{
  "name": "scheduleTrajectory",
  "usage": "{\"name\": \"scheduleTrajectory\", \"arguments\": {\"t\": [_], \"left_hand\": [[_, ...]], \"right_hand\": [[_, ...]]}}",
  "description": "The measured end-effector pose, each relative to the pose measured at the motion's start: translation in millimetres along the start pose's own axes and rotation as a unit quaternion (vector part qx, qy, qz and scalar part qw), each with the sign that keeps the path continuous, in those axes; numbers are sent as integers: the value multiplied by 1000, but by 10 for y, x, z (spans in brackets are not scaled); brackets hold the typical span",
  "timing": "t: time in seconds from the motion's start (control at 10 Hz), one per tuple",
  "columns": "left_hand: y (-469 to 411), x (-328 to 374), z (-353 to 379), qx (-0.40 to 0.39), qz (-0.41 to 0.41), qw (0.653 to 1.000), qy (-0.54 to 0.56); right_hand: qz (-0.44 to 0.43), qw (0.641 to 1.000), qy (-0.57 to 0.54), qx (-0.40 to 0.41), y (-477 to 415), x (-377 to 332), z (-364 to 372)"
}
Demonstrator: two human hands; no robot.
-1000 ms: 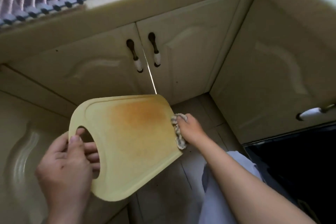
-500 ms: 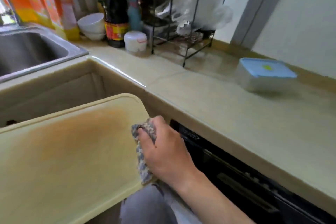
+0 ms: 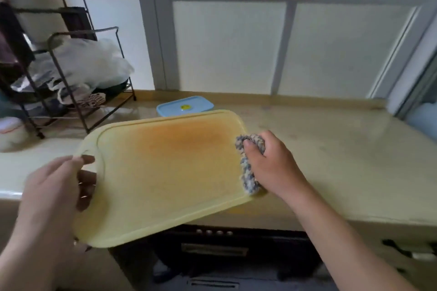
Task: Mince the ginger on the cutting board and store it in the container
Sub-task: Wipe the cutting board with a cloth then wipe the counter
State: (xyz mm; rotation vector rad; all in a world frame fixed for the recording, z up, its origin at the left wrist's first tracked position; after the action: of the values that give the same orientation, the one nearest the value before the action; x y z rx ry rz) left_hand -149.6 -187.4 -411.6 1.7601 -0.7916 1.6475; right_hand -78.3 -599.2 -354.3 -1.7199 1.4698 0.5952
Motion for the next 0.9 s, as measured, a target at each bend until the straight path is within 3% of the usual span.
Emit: {"name": "scheduleTrajectory", "arguments": {"t": [0.1, 0.3, 0.5, 0.8, 0.9], "left_hand": [[466, 413, 1103, -89, 50, 995, 9], [605, 464, 2674, -197, -31, 980, 6], [718, 480, 3866, -306, -63, 949, 34], [726, 355, 4521, -365, 56, 921, -123], [678, 308, 4506, -361, 88, 917, -148]], "right_hand": [[69, 993, -56, 82, -203, 631, -589], [154, 949, -122, 246, -474, 1726, -1622], [224, 902, -150, 337, -795, 2595, -2325], [299, 869, -63, 388, -1060, 3757, -3181], [316, 887, 86, 326, -979, 3709, -3319]]}}
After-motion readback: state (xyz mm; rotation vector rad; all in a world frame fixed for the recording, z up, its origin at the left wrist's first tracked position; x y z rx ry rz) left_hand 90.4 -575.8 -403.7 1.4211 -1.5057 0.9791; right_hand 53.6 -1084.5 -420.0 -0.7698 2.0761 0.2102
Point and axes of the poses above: each hand's wrist, its own y-axis away from the middle knuckle, its own z-axis out of the palm, x = y × z, the point moved 9 cm from there along -y, towards the middle knuckle, and after that the axes turned 1 degree about x, right-handed, at the moved point
